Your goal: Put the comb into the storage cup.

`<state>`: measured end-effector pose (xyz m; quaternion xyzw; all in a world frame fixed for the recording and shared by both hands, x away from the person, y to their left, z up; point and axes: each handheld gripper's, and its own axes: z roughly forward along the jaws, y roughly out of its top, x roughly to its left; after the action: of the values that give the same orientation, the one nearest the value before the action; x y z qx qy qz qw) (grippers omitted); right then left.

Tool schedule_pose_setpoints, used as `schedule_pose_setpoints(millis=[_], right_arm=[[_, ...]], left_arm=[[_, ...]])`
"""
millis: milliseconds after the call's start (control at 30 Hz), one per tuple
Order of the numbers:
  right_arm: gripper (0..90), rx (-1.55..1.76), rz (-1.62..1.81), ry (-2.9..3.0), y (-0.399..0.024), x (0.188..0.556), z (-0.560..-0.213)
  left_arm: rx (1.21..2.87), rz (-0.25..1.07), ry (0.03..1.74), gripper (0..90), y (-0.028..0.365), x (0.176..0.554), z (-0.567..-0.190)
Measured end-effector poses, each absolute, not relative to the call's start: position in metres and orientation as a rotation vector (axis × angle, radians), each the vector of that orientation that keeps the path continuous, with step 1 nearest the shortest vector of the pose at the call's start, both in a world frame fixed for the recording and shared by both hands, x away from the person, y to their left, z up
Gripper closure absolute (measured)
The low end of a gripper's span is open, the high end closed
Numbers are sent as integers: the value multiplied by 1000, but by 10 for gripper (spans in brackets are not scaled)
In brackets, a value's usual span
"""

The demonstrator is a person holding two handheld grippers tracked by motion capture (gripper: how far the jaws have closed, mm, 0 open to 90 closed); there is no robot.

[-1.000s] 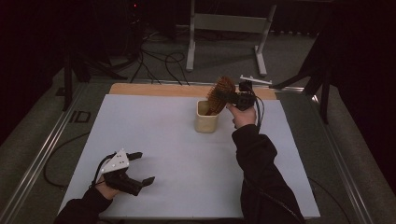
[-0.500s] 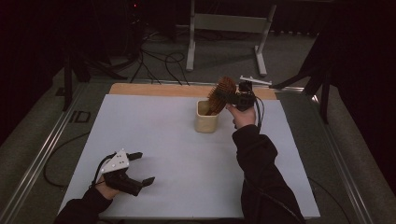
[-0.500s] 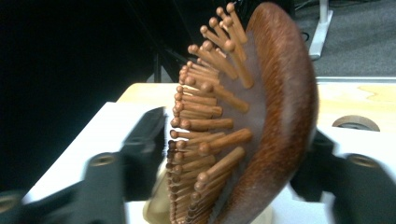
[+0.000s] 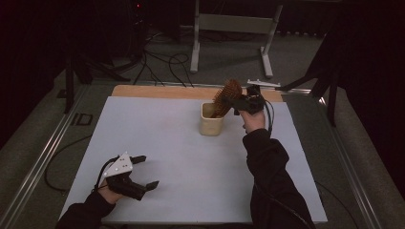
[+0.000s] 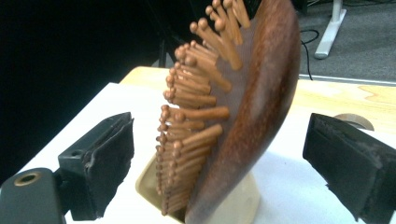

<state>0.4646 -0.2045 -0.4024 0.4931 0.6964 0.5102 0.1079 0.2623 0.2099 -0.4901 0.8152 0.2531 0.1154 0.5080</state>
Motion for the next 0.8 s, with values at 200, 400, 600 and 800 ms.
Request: schedule_pose_setpoints(millis=[200, 400, 600, 800], right_arm=[[85, 1409, 1406, 2079, -206, 459, -403], [84, 1398, 1384, 2100, -210, 455, -403], [84, 1397, 1401, 2089, -214, 453, -405], [84, 1322, 1362, 2099, -216, 449, -408]], left_arm=[[1964, 279, 611, 0, 210, 263, -490], [1961, 278, 613, 1, 210, 262, -490], [1958, 280, 611, 1, 211, 262, -489], [1960, 279, 610, 0, 211, 262, -488]])
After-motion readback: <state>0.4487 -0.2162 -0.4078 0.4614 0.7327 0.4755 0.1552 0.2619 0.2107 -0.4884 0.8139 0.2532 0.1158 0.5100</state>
